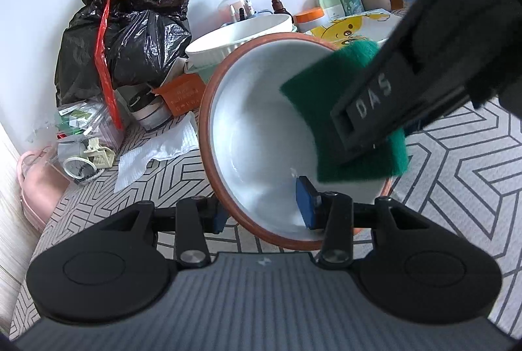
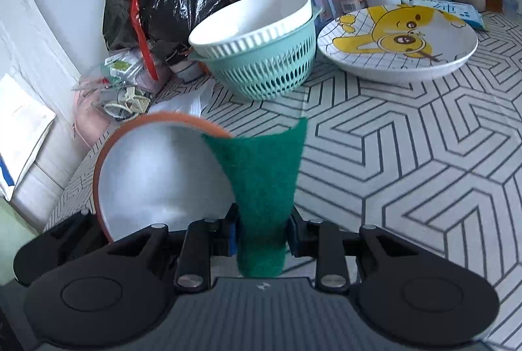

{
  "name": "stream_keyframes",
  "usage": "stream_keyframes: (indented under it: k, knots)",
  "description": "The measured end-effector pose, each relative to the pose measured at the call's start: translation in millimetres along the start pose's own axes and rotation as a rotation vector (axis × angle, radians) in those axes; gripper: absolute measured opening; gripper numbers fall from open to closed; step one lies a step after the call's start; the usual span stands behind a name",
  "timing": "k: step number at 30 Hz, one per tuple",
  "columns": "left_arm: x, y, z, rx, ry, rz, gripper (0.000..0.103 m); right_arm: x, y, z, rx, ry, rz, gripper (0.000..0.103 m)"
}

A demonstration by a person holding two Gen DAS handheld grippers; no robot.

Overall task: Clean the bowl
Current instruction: 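Scrub the bowl's interior near the rim with the right gripper while the left gripper holds it, then keep scrubbing inside the bowl with the right gripper while the left gripper holds it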

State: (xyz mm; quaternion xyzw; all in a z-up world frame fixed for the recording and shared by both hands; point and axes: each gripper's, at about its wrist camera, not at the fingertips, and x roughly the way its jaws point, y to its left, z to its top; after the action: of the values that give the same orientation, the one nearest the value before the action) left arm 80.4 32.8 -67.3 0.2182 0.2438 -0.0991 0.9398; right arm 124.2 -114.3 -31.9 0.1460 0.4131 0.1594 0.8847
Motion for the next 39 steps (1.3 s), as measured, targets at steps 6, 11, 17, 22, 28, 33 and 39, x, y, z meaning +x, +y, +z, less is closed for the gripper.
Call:
stream_keyframes:
  k: [6,11,17,22,28,33,39]
  knots:
    - [1,3,0,-0.018,0.004,-0.012,0.041,-3,4,-4,-0.012,0.008,0.006,0.029]
    - [1,2,1,-0.013,0.002,-0.009,0.041,-6,1,7,-0.02,0.001,-0.012,0.029]
    - [1,-2,2,-0.024,0.008,-0.004,0.041,-13,4,24,-0.05,-0.032,-0.042,0.029]
    - [1,0,2,-0.037,0.01,-0.01,0.041,-22,17,34,-0.099,-0.064,-0.05,0.029]
    - [2,6,2,-0.073,0.01,-0.028,0.038,-26,32,39,-0.167,-0.079,-0.08,0.029]
    - [1,12,1,-0.112,0.017,-0.034,0.033,-21,26,41,-0.152,-0.068,-0.064,0.029]
    - [0,25,5,-0.187,0.029,-0.054,0.018,-13,19,34,-0.134,-0.037,-0.069,0.029]
